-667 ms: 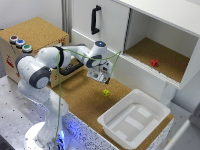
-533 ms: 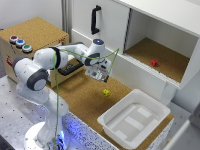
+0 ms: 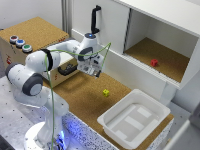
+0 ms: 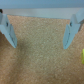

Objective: Grasp the handle of the drawer and close it

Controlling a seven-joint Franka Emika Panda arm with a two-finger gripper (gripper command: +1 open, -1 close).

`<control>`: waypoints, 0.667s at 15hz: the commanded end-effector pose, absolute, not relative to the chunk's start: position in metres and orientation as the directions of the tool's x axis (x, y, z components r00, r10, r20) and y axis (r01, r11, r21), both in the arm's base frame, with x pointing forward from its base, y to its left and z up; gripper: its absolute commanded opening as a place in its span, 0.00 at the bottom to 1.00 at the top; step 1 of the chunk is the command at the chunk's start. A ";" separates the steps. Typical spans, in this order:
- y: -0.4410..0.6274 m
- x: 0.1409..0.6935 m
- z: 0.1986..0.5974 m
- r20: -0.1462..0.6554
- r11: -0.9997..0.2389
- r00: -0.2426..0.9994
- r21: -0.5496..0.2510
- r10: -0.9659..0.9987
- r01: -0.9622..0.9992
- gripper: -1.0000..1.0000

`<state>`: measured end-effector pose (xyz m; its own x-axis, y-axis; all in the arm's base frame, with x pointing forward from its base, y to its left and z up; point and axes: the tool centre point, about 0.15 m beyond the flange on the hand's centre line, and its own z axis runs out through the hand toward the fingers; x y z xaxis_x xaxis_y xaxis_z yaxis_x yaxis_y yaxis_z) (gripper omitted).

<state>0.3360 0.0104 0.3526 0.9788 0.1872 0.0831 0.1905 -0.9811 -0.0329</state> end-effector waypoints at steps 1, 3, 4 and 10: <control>0.043 0.321 0.338 0.100 -0.984 0.982 -0.052 0.163 0.169 1.00; 0.050 0.323 0.333 0.099 -0.983 0.979 -0.025 0.177 0.181 0.00; 0.052 0.325 0.332 0.105 -0.985 0.980 -0.015 0.168 0.171 0.00; 0.076 0.327 0.321 0.112 -0.994 0.990 -0.044 0.090 0.096 0.00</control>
